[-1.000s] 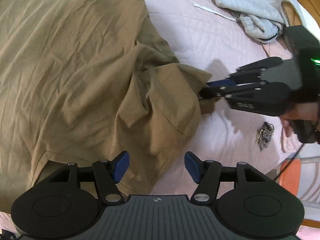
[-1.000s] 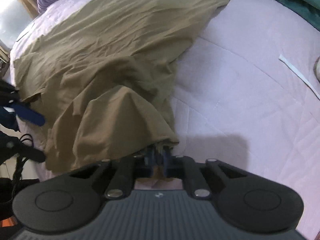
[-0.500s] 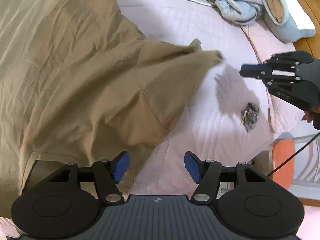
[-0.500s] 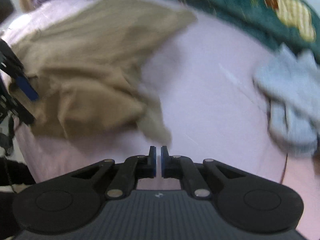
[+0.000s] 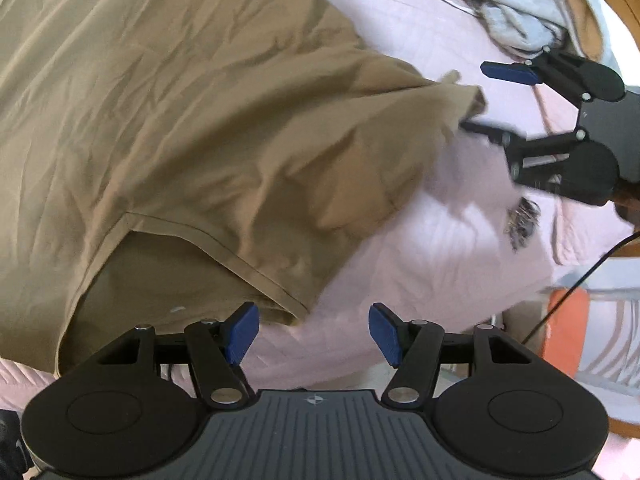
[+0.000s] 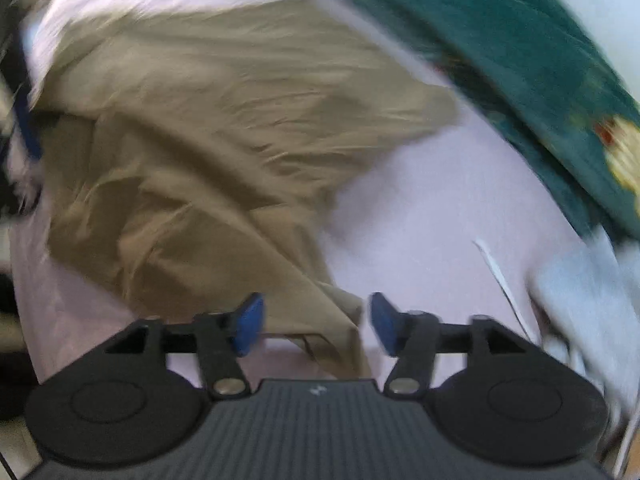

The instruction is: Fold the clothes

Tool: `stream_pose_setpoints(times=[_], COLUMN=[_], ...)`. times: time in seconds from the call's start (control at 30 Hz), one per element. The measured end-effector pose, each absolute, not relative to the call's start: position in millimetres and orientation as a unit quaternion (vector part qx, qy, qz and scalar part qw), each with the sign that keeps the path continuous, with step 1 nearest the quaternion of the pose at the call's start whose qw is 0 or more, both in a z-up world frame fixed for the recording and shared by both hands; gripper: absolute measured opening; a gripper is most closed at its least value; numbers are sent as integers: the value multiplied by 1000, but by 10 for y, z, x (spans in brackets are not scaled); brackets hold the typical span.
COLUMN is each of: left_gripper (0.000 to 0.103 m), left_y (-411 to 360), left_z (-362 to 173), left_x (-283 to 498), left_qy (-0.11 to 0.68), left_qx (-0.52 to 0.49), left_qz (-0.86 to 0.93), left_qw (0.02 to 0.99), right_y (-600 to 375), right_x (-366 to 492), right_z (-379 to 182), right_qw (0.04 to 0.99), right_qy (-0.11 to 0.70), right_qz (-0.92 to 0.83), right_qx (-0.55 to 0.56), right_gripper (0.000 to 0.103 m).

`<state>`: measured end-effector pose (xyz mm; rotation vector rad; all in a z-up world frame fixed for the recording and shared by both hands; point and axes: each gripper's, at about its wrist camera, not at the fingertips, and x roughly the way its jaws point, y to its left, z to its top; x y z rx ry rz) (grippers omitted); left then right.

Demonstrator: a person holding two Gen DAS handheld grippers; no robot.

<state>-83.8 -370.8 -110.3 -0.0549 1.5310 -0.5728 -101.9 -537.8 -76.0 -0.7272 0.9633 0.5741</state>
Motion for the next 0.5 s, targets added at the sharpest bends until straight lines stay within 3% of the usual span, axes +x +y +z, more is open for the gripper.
stream_pose_setpoints(times=[0.07,0.13,0.17,0.2,0.23,0.3,0.5], left_gripper=[63,63,63,63,63,63,63], left_y=[-3697,-3684,-3676,-3668,-3667,-3685,-3580], left_z=[-1126,-1122,-1125,-1134,-1140,-1147,-1154], left_x=[-807,-806,-814,-822,-832,-854,-931], left_qy=[683,680,680,681,681,681,680], left_qx=[-39,-45,-49,-54,-57,-58,-54], left_qz=[-251,-250,-250,-250,-251,-255,-274], left_qw=[685,688,688,686,685,684,678], right_y=[-5301,-5285,-5293,-5304,-5312,-5322,-5296], right_x=[-1014,-986,-957,-927,-927,-969,-1214], right_z=[-890,-960,-976,-988,-992,-985,-872], right_qw=[751,722,716,713,711,708,707], right_qy=[441,456,470,484,490,490,481], right_qz=[301,333,337,335,333,330,331], right_qx=[-389,-400,-392,-382,-380,-387,-400], right_gripper=[66,59,41,15,8,3,2])
